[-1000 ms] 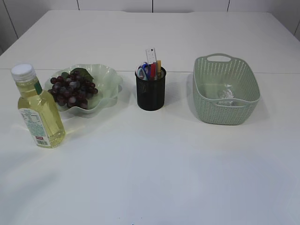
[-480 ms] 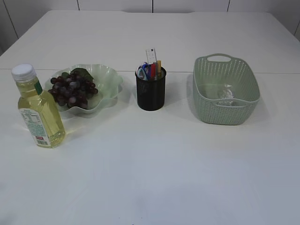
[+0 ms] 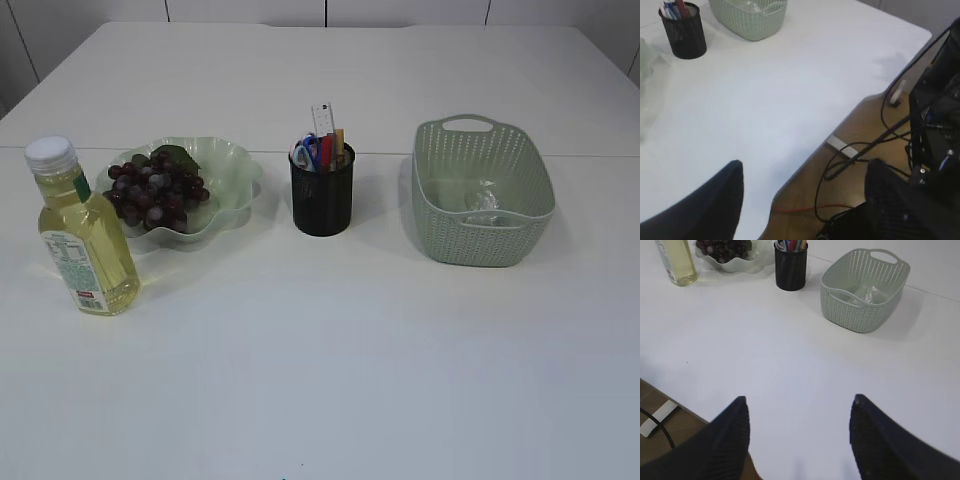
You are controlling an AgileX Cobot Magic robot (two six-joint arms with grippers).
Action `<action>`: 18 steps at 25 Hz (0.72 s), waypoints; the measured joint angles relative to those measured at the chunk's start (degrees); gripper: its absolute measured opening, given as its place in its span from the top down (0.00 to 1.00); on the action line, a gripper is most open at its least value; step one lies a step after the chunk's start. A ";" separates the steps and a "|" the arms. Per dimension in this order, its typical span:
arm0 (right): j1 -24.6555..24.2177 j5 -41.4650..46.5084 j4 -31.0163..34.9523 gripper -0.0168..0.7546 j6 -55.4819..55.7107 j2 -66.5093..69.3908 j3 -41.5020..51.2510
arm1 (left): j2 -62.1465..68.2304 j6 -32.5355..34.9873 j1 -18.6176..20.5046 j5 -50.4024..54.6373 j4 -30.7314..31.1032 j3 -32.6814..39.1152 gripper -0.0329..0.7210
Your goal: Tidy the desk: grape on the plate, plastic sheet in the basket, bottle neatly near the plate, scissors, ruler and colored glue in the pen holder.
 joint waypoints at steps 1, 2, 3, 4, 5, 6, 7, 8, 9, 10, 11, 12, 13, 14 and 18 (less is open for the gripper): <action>0.00 0.00 -0.27 0.34 0.00 0.00 0.00 | -1.03 0.67 0.00 1.31 0.41 0.00 0.23; 0.00 0.00 -0.51 0.34 -0.19 0.00 0.00 | -1.95 1.07 0.00 1.90 1.13 0.00 0.23; 0.00 -0.10 -0.75 0.34 -0.40 0.00 0.00 | -3.04 1.34 0.00 2.31 2.03 0.11 0.23; 0.00 -0.08 -0.87 0.34 -0.63 0.00 0.28 | -4.17 1.60 0.00 2.43 2.65 0.61 0.23; 0.00 -0.22 -0.91 0.34 -0.84 0.00 0.53 | -5.31 1.59 0.00 2.54 2.94 1.50 0.23; 0.00 -0.22 -1.02 0.34 -0.84 0.00 1.04 | -5.60 1.62 -0.09 2.71 3.04 2.63 0.23; 0.00 -0.22 -1.01 0.34 -0.95 0.00 1.76 | -5.71 1.72 -0.09 2.71 3.09 3.74 0.23; 0.00 -0.45 -1.01 0.34 -1.04 0.00 2.32 | -5.71 2.01 -0.09 2.83 3.09 4.84 0.23; 0.00 -0.58 -1.01 0.34 -1.17 0.00 3.00 | -5.71 2.65 -0.09 2.69 3.09 5.68 0.23; 0.00 -0.78 -1.01 0.34 -1.17 0.00 3.72 | -5.71 2.65 -0.09 2.32 3.09 6.37 0.23; 0.00 -1.30 -1.01 0.34 -1.33 0.00 4.23 | -5.71 3.11 -0.09 2.06 2.97 6.82 0.23; 0.00 -1.95 -1.01 0.34 -1.33 0.00 4.80 | -5.71 3.32 -0.09 1.39 2.97 7.21 0.23; 0.00 -2.28 -0.90 0.34 -1.33 0.00 5.29 | -5.71 3.46 -0.09 0.94 2.97 7.43 0.23; 0.00 -2.68 -0.90 0.34 -1.36 0.00 5.87 | -5.71 3.61 -0.09 0.41 2.97 7.71 0.23; 0.00 -3.79 -0.49 0.34 -1.60 0.00 8.29 | -5.71 3.79 0.06 -1.47 2.97 8.77 0.26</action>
